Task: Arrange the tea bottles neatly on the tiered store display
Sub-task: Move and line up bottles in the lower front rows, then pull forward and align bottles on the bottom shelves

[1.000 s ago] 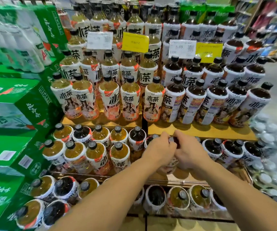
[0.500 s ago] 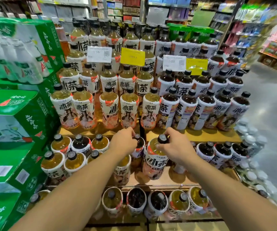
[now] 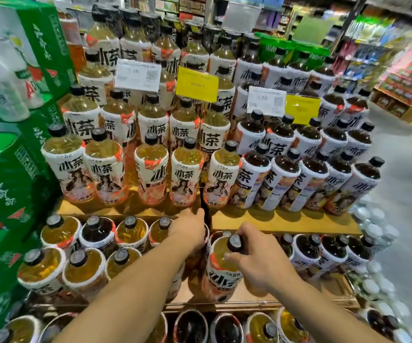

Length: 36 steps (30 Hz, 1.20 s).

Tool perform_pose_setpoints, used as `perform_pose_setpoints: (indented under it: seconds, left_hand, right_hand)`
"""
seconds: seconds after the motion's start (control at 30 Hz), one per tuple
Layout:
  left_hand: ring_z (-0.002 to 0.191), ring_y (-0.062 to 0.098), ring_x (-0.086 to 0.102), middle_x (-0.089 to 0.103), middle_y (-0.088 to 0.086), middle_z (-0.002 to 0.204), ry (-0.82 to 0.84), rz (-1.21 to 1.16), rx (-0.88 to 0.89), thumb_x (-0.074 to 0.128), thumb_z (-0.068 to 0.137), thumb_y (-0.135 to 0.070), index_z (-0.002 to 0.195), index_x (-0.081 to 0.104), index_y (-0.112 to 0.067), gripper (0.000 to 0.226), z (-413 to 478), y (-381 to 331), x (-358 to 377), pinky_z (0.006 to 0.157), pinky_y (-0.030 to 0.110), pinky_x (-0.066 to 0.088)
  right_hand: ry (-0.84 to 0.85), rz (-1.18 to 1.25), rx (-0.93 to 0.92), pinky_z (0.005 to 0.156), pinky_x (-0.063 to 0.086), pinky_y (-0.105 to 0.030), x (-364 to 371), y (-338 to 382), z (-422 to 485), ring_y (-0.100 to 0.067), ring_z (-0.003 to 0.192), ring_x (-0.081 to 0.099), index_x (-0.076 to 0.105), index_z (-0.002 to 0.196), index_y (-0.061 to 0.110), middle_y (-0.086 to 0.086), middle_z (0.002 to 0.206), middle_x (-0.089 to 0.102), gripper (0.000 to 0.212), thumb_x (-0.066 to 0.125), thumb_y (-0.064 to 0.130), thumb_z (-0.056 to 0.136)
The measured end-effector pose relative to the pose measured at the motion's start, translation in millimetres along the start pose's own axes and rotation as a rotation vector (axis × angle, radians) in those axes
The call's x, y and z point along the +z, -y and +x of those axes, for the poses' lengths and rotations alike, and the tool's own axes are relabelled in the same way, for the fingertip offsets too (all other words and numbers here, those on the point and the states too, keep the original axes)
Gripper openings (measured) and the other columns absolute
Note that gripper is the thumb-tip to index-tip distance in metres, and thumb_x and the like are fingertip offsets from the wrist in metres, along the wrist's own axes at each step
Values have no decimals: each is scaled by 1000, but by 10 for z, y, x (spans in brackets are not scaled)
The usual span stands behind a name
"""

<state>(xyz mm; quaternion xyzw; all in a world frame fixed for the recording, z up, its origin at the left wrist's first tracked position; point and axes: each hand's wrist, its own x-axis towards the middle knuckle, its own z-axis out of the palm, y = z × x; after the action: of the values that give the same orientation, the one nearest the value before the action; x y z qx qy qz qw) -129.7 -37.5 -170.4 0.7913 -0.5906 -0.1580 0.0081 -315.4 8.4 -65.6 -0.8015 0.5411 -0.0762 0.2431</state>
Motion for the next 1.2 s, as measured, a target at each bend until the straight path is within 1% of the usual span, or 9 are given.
perform_pose_setpoints:
  seconds: [0.17,0.27,0.33,0.47,0.57,0.7,0.83,0.93,1.2]
  left_hand:
    - [92,35,65,63,14,105,-9,-70,22,52,90,-22,103,40,-14,20,-134,-10,-38,74,47,56]
    - [96,35,63,62,13,106,-86,-87,42,49,93,-28,109,41,-12,23,-276,-3,-155,70,41,50]
    - [97,36,63,63,13,106,-157,-74,68,49,95,-35,108,41,-12,28,-379,0,-299,67,40,45]
    - [82,32,63,64,7,92,-302,-44,107,50,94,-45,107,41,-14,35,-605,-35,-707,64,40,52]
    - [75,27,57,58,3,84,-343,-44,100,49,93,-47,108,44,-14,36,-802,-56,-1090,64,39,53]
    - [68,23,58,55,0,74,-454,-35,159,50,92,-46,96,43,-16,31,-1075,-76,-1601,58,37,54]
    - [67,23,56,54,0,72,-550,-17,164,51,90,-46,93,44,-16,31,-1284,-11,-2006,56,36,50]
    - [63,20,55,55,0,70,-553,-24,157,53,90,-46,91,45,-17,30,-1349,34,-2067,53,35,48]
    - [57,17,50,52,-1,66,-505,46,107,51,89,-47,93,43,-16,32,-1252,106,-1813,49,32,40]
  right_hand:
    - [15,10,-19,55,43,-28,75,68,52,-9,68,58,48,94,26,8,78,62,33,75,41,84]
    - [25,36,-6,58,47,-30,105,93,49,-11,72,59,49,95,25,7,82,63,32,75,40,85]
    - [29,52,-13,56,43,-27,118,111,17,-10,73,59,49,97,24,7,83,63,32,74,39,86]
    - [27,68,-29,51,37,-25,140,149,-43,-10,69,56,49,100,21,5,82,62,30,72,36,89]
    - [37,85,-3,51,41,-25,182,139,-30,-13,71,58,47,101,20,3,85,62,29,70,34,91]
    - [56,78,15,59,50,-30,278,126,39,-16,77,62,44,105,20,1,90,63,31,69,34,92]
    - [1,116,11,68,52,-35,417,236,185,-19,81,61,44,102,20,-2,95,63,29,68,35,93]
    - [-9,127,20,77,57,-42,499,362,359,-20,83,61,46,104,18,-2,94,62,28,67,33,94]
    - [42,90,-30,58,49,-35,756,349,707,-19,75,59,40,113,14,-3,89,60,29,61,20,95]
